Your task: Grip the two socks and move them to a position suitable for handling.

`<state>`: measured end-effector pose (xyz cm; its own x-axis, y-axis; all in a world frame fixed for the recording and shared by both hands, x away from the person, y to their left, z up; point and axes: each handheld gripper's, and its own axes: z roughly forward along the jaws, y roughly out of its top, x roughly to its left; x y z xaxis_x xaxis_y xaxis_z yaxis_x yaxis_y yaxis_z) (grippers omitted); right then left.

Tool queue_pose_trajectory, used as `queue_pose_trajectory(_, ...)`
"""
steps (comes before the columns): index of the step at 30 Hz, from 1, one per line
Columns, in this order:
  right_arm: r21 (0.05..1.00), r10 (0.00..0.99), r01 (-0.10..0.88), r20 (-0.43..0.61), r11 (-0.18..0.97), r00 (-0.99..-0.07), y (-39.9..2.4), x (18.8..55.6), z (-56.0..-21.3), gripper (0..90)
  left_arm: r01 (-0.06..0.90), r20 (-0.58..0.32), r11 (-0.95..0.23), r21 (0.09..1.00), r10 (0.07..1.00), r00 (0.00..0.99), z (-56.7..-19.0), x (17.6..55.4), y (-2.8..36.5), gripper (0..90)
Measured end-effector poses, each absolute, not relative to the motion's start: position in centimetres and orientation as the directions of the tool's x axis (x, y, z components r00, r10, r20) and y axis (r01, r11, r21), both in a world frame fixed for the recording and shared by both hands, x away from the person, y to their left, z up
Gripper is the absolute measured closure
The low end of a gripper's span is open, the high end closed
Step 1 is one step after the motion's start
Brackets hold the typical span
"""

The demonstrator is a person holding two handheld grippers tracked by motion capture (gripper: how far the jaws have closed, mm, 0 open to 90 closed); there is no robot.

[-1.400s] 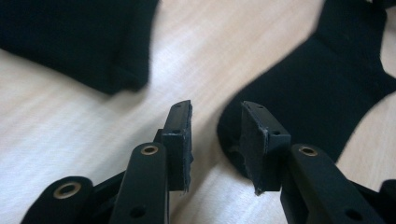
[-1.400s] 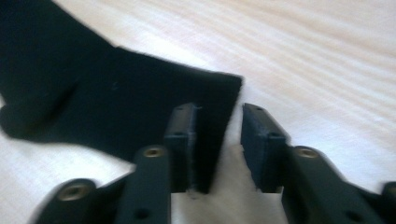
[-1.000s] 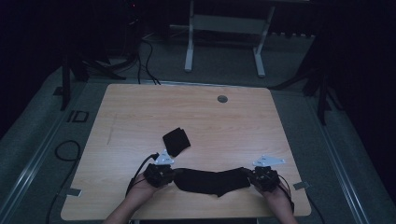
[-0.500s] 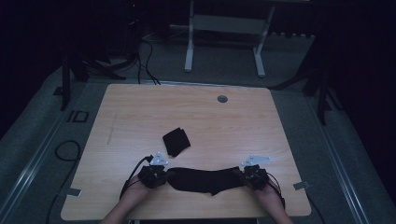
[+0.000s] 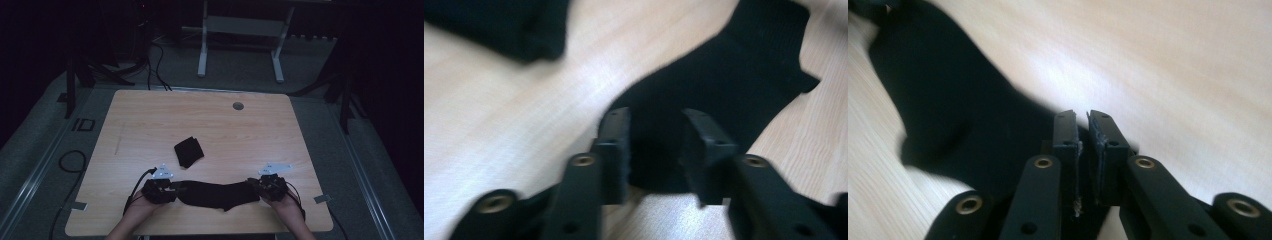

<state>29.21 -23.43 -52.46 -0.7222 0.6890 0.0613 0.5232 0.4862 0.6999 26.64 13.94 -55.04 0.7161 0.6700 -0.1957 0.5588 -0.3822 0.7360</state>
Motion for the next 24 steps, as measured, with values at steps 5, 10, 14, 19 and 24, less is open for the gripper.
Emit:
queue_pose_trajectory(5, 0.754, 0.659, 0.455, 0.038, 0.475, -0.751, -20.8, 31.2, -49.1, 71.3, 0.548, -0.164, -0.332, 0.767, 0.725, 0.669, -54.7, 26.4, 15.5, 42.2)
queue_pose_trajectory(10, 0.777, 0.615, 0.404, 0.026, 0.484, -0.788, -15.7, 33.8, -47.1, 53.3, 0.557, -0.181, -0.279, 0.783, 0.754, 0.631, -55.4, 26.2, 16.8, 34.4)
queue_pose_trajectory(14, 0.769, 0.609, 0.406, 0.026, 0.495, -0.792, -12.0, 36.1, -47.3, 45.3, 0.564, -0.196, -0.24, 0.79, 0.773, 0.604, -55.7, 26.3, 17.1, 21.4)
queue_pose_trajectory(19, 0.74, 0.639, 0.458, 0.051, 0.492, -0.768, -8.4, 39.4, -49.1, 38.9, 0.575, -0.18, -0.253, 0.778, 0.787, 0.59, -56.2, 26.5, 17.1, 7.2)
queue_pose_trajectory(24, 0.694, 0.657, 0.509, 0.068, 0.51, -0.75, -5.9, 41.6, -51.3, 28.9, 0.572, -0.184, -0.216, 0.791, 0.808, 0.559, -56.4, 26.5, 17.4, 3.7)
